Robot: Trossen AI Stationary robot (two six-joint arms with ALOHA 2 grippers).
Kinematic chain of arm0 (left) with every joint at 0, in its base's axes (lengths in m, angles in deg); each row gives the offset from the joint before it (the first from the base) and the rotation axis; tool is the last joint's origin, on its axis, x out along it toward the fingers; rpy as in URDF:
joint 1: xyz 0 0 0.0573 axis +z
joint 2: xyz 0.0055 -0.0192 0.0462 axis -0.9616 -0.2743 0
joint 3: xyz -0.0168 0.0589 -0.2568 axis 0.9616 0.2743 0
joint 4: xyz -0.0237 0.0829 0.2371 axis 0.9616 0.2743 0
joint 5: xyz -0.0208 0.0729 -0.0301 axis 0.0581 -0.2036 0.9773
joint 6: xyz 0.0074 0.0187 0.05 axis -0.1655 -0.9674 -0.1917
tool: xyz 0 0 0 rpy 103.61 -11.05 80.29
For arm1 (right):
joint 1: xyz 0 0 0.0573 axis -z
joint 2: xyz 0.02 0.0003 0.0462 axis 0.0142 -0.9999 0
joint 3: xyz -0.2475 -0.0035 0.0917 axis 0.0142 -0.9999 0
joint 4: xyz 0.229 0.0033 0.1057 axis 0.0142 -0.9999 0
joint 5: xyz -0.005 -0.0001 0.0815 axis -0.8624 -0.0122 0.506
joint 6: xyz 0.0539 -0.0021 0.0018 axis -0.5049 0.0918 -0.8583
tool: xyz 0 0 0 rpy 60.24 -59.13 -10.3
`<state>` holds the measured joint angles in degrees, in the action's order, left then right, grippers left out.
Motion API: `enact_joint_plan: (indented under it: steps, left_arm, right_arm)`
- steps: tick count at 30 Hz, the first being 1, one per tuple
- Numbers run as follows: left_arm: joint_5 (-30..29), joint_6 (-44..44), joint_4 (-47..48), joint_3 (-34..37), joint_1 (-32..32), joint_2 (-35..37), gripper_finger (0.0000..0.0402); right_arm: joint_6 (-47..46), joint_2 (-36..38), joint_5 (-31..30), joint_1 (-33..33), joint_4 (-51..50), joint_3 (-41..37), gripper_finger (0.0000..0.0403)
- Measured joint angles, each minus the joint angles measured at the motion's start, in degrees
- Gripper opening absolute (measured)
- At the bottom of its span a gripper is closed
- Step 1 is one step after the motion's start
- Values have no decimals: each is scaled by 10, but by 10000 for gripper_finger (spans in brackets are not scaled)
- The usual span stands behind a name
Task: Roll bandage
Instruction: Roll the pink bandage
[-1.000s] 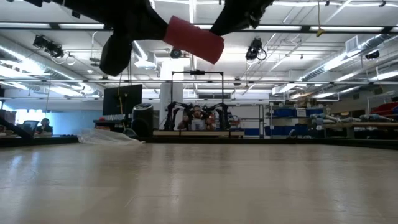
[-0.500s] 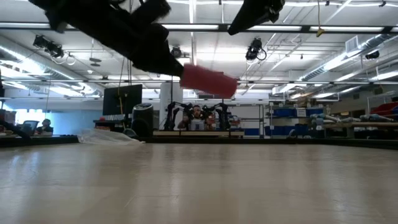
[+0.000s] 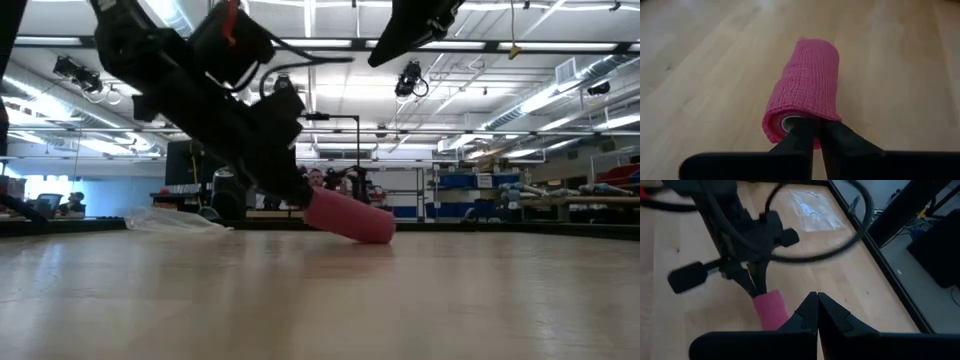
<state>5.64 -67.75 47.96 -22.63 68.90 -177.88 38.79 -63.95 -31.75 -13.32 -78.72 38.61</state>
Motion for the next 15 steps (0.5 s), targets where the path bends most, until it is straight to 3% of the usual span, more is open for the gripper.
enact_joint_plan:
  steps: [5,9,12,15]
  left_arm:
    - [-6,-3,5,-1,7,-30,74]
    - [-60,-41,35,-1,7,-31,112]
    - [-107,-84,62,0,7,-31,123]
    - [-115,-107,71,0,7,-31,121]
  right_arm:
    - [0,0,0,0,-6,0,1]
    - [0,0,0,0,-6,0,1]
    - [0,0,0,0,-7,0,1]
    - [0,0,0,0,-8,0,1]
